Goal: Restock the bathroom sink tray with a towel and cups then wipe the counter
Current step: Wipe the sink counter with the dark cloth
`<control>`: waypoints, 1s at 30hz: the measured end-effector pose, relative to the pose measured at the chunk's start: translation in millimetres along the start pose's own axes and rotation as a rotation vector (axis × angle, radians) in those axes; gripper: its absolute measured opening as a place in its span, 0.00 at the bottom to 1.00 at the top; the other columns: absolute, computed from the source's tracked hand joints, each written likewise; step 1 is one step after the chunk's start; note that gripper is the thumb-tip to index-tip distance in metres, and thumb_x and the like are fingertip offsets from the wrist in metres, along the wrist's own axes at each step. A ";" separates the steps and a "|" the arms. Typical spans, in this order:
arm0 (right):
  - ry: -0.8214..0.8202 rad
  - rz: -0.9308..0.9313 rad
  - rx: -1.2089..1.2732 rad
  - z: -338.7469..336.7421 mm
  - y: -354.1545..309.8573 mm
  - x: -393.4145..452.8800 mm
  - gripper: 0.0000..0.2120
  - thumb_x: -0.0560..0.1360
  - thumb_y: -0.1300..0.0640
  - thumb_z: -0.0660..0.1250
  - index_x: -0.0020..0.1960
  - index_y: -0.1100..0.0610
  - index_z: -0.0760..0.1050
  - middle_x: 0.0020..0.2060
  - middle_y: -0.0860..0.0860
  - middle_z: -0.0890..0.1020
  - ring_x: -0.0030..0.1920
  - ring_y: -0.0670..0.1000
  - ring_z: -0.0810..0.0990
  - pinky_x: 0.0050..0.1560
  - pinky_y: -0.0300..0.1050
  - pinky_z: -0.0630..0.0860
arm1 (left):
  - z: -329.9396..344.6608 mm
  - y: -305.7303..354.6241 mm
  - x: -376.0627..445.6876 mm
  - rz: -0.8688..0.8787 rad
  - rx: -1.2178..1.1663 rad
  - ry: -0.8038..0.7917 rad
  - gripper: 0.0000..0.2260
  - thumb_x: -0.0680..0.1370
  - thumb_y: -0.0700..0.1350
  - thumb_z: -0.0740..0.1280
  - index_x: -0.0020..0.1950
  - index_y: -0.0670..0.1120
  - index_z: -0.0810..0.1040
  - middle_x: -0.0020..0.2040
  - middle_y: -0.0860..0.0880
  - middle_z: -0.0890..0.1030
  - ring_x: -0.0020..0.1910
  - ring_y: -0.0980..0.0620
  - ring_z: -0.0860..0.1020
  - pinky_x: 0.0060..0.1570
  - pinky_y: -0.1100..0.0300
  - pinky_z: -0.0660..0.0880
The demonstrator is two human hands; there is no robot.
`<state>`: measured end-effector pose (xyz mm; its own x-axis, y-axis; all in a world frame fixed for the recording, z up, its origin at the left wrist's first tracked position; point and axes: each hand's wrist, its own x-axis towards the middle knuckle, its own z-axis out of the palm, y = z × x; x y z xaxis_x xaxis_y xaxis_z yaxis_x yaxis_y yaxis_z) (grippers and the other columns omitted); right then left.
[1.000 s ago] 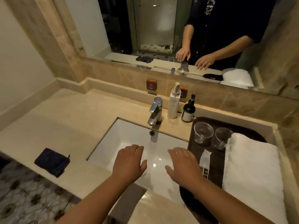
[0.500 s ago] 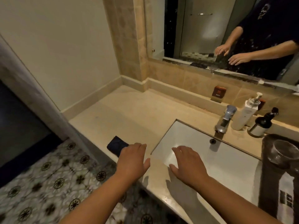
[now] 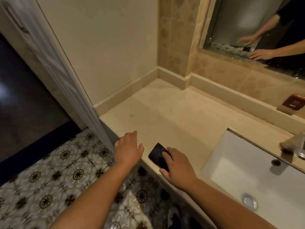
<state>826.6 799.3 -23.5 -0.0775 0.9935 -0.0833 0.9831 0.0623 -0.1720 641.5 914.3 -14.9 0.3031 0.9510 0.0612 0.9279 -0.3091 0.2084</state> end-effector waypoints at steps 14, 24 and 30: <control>-0.046 -0.079 -0.058 54.4 3.9 53.1 0.28 0.72 0.39 0.61 0.67 0.53 0.75 0.68 0.53 0.74 0.67 0.56 0.74 0.68 0.52 0.66 | 92.8 -63.1 176.7 -0.308 0.061 -0.089 0.29 0.82 0.58 0.48 0.79 0.44 0.53 0.81 0.44 0.50 0.78 0.42 0.47 0.73 0.38 0.46; 0.003 -0.066 -0.039 53.8 -11.9 53.2 0.23 0.77 0.46 0.54 0.58 0.59 0.81 0.62 0.51 0.80 0.66 0.51 0.70 0.64 0.50 0.60 | 112.1 -76.8 216.2 -0.124 0.088 -0.249 0.31 0.78 0.66 0.37 0.79 0.56 0.39 0.80 0.51 0.37 0.77 0.44 0.34 0.71 0.34 0.34; -0.035 0.206 0.773 26.7 9.5 73.0 0.20 0.80 0.66 0.58 0.70 0.57 0.70 0.68 0.39 0.71 0.67 0.35 0.66 0.69 0.44 0.66 | 112.5 -79.1 215.7 -0.079 0.089 -0.215 0.30 0.78 0.64 0.36 0.79 0.55 0.41 0.80 0.52 0.39 0.78 0.44 0.37 0.72 0.34 0.38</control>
<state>825.9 869.8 -57.4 0.0754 0.9734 -0.2161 0.5858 -0.2186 -0.7804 657.9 1143.2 -128.0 0.2593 0.9520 -0.1628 0.9631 -0.2424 0.1167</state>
